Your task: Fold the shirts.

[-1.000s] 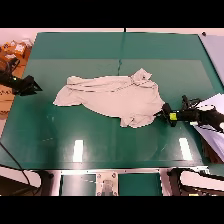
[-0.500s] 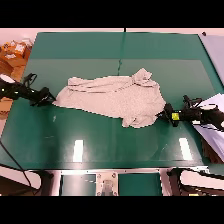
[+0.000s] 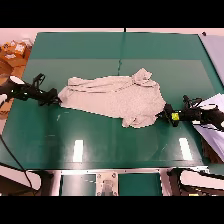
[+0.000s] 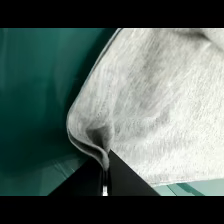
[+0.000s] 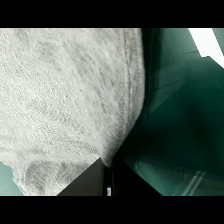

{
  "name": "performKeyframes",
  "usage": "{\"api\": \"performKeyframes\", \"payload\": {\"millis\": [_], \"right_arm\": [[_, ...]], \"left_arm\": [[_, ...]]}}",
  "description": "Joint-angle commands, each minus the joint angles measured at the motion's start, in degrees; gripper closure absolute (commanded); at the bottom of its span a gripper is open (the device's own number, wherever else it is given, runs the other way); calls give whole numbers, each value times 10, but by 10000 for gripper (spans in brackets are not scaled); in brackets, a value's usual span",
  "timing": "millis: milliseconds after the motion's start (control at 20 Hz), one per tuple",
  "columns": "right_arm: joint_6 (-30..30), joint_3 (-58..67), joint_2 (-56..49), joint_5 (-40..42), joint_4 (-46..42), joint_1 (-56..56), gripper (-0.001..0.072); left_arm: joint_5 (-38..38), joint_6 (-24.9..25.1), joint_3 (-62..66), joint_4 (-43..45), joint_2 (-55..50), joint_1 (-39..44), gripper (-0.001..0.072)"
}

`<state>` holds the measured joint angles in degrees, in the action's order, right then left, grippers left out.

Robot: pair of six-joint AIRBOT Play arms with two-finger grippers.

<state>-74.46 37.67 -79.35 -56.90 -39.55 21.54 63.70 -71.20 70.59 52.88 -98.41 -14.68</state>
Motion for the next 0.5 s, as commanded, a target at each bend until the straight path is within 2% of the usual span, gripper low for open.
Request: {"api": "performKeyframes", "payload": {"millis": [0,50,100,300,450], "right_arm": [[-1,0,0,-6,7,0,601],[-1,0,0,-12,19,0,575],[0,1,0,-12,25,0,702],[-1,48,13,-13,28,0,703],[-1,116,82,-39,45,0,703]], "left_arm": [[-20,8,3,3,1,1,687],[-16,8,9,8,1,1,688],[-12,8,17,12,1,1,688],[55,7,101,10,2,1,688],[126,-6,174,7,30,1,689]]}}
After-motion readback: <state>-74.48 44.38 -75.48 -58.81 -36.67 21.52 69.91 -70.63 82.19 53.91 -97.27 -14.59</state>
